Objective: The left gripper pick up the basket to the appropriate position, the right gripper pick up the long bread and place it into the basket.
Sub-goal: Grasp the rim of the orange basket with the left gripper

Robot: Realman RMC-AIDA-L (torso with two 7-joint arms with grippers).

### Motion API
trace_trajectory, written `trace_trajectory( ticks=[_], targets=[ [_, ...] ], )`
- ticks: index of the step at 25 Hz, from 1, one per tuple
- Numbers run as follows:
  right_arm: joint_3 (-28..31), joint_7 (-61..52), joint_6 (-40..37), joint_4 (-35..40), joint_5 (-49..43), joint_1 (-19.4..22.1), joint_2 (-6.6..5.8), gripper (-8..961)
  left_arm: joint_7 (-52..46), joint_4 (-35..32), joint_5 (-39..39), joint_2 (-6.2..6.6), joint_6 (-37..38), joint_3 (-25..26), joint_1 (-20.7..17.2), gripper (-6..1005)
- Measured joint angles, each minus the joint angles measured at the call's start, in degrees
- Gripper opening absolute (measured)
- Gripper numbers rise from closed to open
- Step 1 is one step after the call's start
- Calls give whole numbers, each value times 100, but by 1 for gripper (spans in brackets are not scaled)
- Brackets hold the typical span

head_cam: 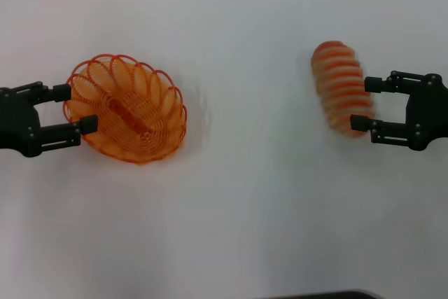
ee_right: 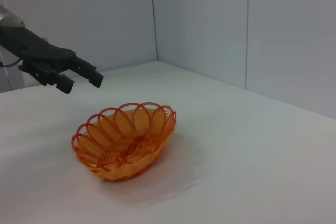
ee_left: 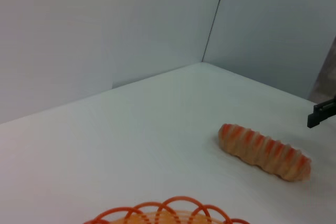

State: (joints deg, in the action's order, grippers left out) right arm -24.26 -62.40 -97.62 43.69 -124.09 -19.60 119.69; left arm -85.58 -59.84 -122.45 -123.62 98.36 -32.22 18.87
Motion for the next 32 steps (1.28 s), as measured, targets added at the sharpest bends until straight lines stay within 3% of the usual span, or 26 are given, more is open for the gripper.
trace_trajectory(
  ticks=[5, 12, 23, 32],
  targets=[
    [0, 0, -9, 0, 15, 0, 4, 748, -193, -67, 2, 8, 4, 7, 98, 795],
    [0, 0, 2, -10, 25, -6, -7, 748, -804, -124, 1, 115, 15, 41, 347, 795],
    [1, 8, 7, -9, 35, -35, -7, 749, -1965, -641, -31, 207, -45, 44, 791, 796],
    [9, 13, 1, -1, 34, -70, -7, 749, -3119, -930, -185, 490, -41, -201, 1274, 796]
  ],
)
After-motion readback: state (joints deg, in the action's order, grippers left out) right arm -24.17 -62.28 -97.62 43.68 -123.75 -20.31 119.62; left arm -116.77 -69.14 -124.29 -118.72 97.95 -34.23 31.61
